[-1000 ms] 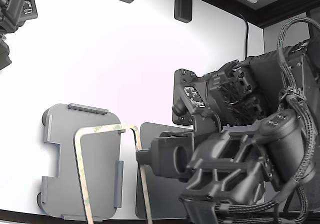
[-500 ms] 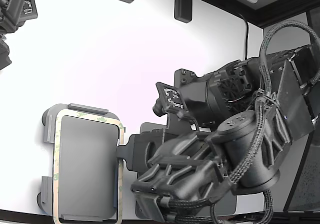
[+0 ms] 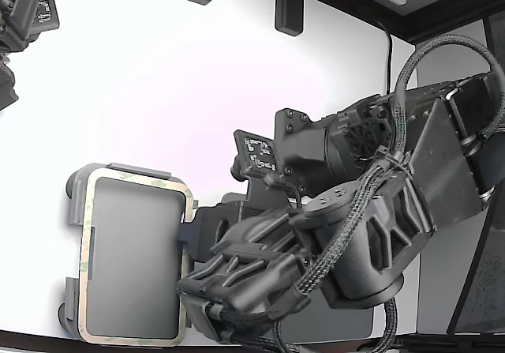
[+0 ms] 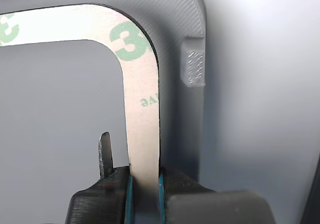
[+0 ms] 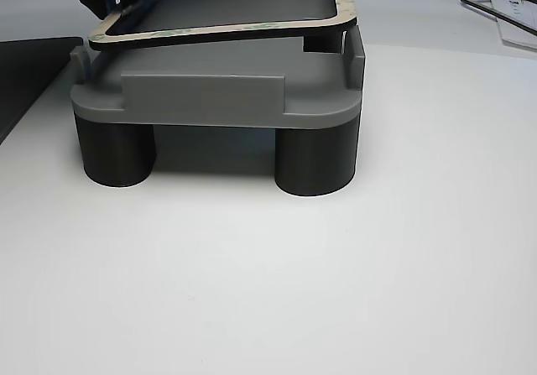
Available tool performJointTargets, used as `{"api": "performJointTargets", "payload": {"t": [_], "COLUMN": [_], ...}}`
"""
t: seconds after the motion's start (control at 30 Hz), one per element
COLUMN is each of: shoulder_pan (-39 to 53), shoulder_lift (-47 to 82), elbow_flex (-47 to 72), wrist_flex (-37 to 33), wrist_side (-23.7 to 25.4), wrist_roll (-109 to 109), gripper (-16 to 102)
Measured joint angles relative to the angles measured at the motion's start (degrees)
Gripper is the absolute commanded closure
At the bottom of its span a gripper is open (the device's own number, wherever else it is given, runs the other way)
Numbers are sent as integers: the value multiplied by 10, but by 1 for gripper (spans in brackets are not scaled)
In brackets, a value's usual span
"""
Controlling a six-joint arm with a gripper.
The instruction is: Move top rectangular frame to the holder.
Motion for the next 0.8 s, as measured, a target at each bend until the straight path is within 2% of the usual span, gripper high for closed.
{"api": "performJointTargets", "payload": {"t": [0.8], "shoulder_pan": [-3], "shoulder_lift": [16], "elbow_flex": [50], "wrist_flex": [-40], "wrist_side": [-3], "wrist_roll": [-2], "gripper": [95]}}
